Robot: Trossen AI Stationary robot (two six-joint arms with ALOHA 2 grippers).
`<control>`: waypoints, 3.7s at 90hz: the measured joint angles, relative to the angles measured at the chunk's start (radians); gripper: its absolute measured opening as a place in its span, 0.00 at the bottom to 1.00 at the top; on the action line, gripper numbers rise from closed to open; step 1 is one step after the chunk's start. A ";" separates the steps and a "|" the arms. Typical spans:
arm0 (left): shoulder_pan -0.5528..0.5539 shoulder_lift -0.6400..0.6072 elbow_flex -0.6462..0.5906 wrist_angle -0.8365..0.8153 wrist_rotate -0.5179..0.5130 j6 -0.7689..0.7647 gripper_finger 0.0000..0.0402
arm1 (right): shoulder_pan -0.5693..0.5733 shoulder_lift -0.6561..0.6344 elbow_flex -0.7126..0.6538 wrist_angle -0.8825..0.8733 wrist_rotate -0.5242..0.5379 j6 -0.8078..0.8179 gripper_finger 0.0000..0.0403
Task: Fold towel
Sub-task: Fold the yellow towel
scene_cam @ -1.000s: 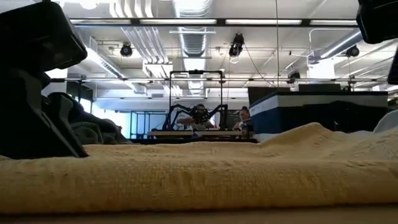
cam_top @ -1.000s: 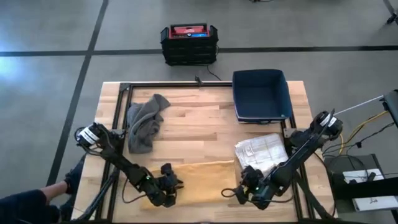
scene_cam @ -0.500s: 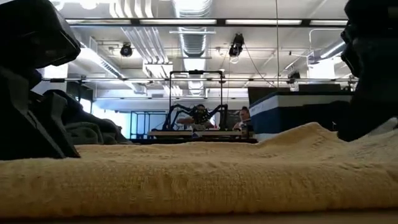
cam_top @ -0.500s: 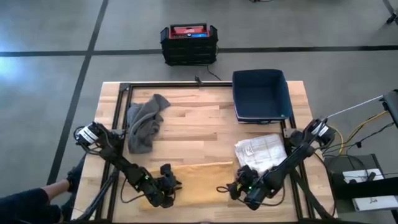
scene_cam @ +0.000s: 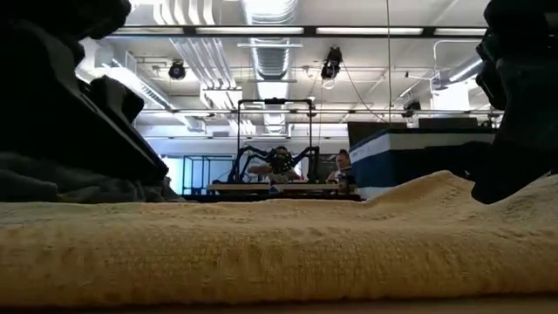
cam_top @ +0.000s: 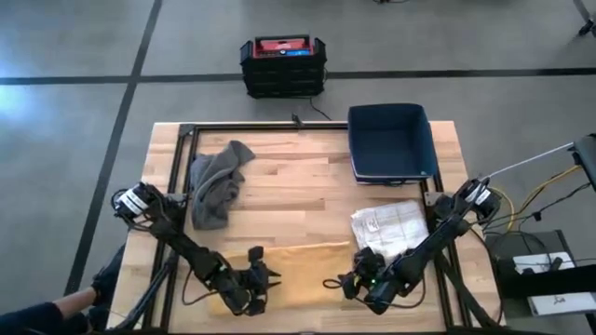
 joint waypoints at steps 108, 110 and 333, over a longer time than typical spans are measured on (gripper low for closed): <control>0.030 0.137 -0.006 0.107 0.002 -0.073 0.19 | -0.057 -0.029 0.323 -0.172 0.045 -0.315 0.02; 0.030 0.137 -0.006 0.108 0.001 -0.071 0.19 | -0.064 -0.029 0.339 -0.175 0.044 -0.338 0.02; -0.099 -0.174 -0.113 -0.335 0.161 -0.417 0.19 | -0.275 -0.042 0.428 -0.148 -0.114 -0.630 0.02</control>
